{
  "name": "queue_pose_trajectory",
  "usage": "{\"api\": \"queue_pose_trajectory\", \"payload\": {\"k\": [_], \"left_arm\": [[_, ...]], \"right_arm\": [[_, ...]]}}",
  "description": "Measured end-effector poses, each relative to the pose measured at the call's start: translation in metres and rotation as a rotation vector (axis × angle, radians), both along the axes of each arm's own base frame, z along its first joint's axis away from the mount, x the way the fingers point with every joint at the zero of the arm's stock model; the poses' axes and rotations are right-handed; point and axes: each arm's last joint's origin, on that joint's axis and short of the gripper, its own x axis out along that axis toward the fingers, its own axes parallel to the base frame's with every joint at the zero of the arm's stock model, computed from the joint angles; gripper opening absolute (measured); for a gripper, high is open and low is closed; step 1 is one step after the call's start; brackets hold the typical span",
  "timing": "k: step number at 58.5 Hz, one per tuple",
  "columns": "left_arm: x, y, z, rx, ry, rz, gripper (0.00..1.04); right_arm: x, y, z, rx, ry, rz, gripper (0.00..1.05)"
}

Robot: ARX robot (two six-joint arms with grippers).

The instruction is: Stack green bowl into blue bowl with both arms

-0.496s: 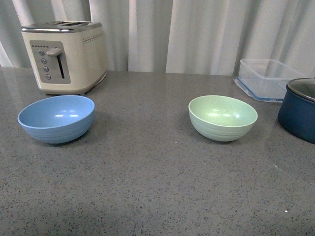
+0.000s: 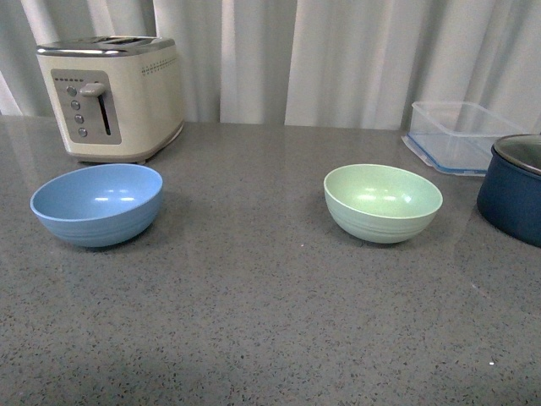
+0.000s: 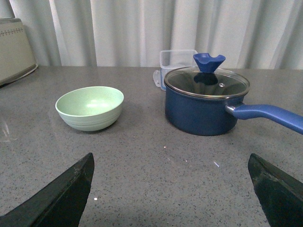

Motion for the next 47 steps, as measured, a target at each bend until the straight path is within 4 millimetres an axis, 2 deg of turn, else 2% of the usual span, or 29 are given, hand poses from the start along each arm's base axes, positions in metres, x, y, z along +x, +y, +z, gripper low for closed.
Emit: {"api": "queue_pose_trajectory", "payload": {"k": [8,15,20,33,47], "left_arm": [[0.000,0.000,0.000,0.000,0.000,0.000,0.98],[0.004,0.001,-0.003,0.023,0.095,0.203,0.98],[0.007,0.003,0.004,0.017,0.129,0.231,0.98],[0.026,0.012,0.053,-0.044,0.161,0.166,0.98],[0.074,0.029,0.098,-0.130,0.212,0.150,0.98]], "right_arm": [[0.000,0.000,0.000,0.000,0.000,0.000,0.95],[0.000,0.000,0.000,0.000,0.000,0.000,0.95],[0.000,0.000,0.000,0.000,0.000,0.000,0.95],[0.000,0.000,0.000,0.000,0.000,0.000,0.95],[0.000,0.000,0.000,0.000,0.000,0.000,0.95]]}}
